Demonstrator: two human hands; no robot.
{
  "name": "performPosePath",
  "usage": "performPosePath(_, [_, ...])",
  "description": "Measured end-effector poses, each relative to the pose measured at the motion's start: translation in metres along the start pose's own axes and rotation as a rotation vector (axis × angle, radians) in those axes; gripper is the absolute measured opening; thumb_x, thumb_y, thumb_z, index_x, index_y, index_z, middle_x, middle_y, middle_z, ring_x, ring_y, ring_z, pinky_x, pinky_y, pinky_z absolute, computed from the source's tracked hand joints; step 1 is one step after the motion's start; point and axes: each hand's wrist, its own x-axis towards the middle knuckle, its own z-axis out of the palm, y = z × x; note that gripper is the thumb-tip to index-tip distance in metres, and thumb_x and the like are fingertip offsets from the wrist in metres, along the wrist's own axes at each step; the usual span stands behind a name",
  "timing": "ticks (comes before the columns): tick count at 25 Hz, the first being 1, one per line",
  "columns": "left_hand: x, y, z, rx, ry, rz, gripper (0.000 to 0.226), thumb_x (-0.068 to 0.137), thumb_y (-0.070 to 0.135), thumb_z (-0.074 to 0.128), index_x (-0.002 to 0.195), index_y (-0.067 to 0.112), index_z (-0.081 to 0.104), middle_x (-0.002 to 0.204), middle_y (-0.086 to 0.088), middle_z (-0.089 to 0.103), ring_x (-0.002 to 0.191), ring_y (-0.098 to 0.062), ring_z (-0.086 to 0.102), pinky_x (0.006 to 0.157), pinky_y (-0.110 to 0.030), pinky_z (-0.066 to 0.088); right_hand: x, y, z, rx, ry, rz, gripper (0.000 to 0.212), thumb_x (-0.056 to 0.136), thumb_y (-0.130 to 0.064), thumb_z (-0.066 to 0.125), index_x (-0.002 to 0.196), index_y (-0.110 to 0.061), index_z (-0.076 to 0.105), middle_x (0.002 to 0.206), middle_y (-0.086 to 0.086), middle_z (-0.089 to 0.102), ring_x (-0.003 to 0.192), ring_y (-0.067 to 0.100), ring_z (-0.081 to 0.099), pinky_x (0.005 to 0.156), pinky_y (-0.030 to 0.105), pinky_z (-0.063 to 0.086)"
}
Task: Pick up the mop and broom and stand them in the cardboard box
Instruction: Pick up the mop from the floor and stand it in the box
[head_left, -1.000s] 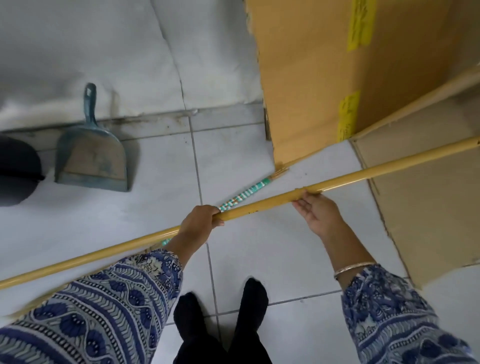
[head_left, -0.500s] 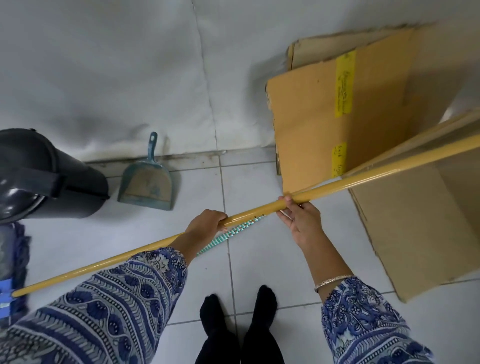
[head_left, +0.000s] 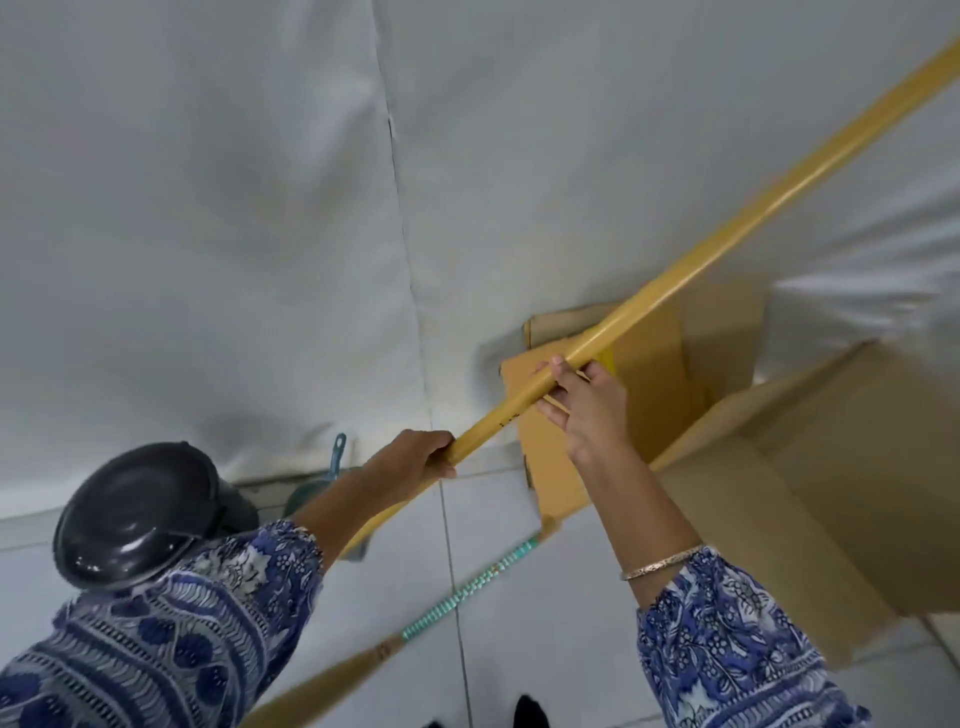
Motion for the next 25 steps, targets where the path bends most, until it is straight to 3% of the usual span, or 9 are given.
performPosePath(3, [-0.033,0.045,-0.054,-0.039,0.092,0.036,0.013,0.085,0.016,0.062,0.077,0.013,0.052,0.074,-0.005,0.055,0.068,-0.019,0.046,0.06,-0.026,0.035,-0.044,-0.076,0.025,-0.001,-0.09,-0.105,0.015,0.089,-0.013,0.057,0.075,-0.018,0.057,0.082,0.004,0.063,0.087,0.021,0.061,0.08,0.035,0.053])
performPosePath(6, [-0.062,0.094,-0.103,-0.028,0.169,0.094,0.025,0.086,0.016,0.061,0.067,0.022,0.045,0.073,-0.005,0.051,0.067,-0.019,0.044,0.062,-0.027,0.035,-0.08,-0.146,0.044,-0.014,-0.15,-0.225,0.015,0.089,-0.013,0.057,0.074,-0.017,0.057,0.08,0.004,0.064,0.089,0.023,0.062,0.072,0.03,0.054])
performPosePath(13, [-0.114,0.205,-0.192,-0.02,0.416,0.251,0.032,0.085,0.02,0.063,0.064,0.017,0.04,0.063,-0.001,0.041,0.063,-0.02,0.04,0.063,-0.031,0.035,-0.143,-0.292,0.062,-0.067,-0.303,-0.477,0.008,0.09,-0.017,0.055,0.082,-0.017,0.057,0.083,0.004,0.066,0.077,0.017,0.067,0.057,0.021,0.057])
performPosePath(17, [-0.138,0.274,-0.209,-0.007,0.551,0.313,0.043,0.086,0.02,0.063,0.056,0.021,0.033,0.057,0.003,0.037,0.056,-0.016,0.037,0.06,-0.03,0.036,-0.172,-0.361,0.046,-0.092,-0.413,-0.584,0.009,0.091,-0.016,0.054,0.083,-0.016,0.056,0.083,0.004,0.065,0.073,0.015,0.067,0.059,0.022,0.058])
performPosePath(21, [-0.146,0.347,-0.203,-0.019,0.681,0.366,0.035,0.085,0.022,0.063,0.061,0.018,0.039,0.058,0.003,0.039,0.057,-0.015,0.041,0.058,-0.026,0.037,-0.194,-0.425,0.006,-0.168,-0.476,-0.7,0.007,0.09,-0.019,0.056,0.083,-0.016,0.057,0.084,0.004,0.068,0.065,0.011,0.07,0.055,0.022,0.058])
performPosePath(25, [-0.134,0.427,-0.17,-0.113,0.766,0.416,0.037,0.084,0.019,0.066,0.059,0.02,0.039,0.056,0.004,0.036,0.052,-0.012,0.037,0.054,-0.023,0.035,-0.206,-0.481,-0.056,-0.239,-0.499,-0.757,0.007,0.09,-0.018,0.057,0.085,-0.013,0.058,0.085,0.006,0.068,0.075,0.017,0.07,0.064,0.027,0.061])
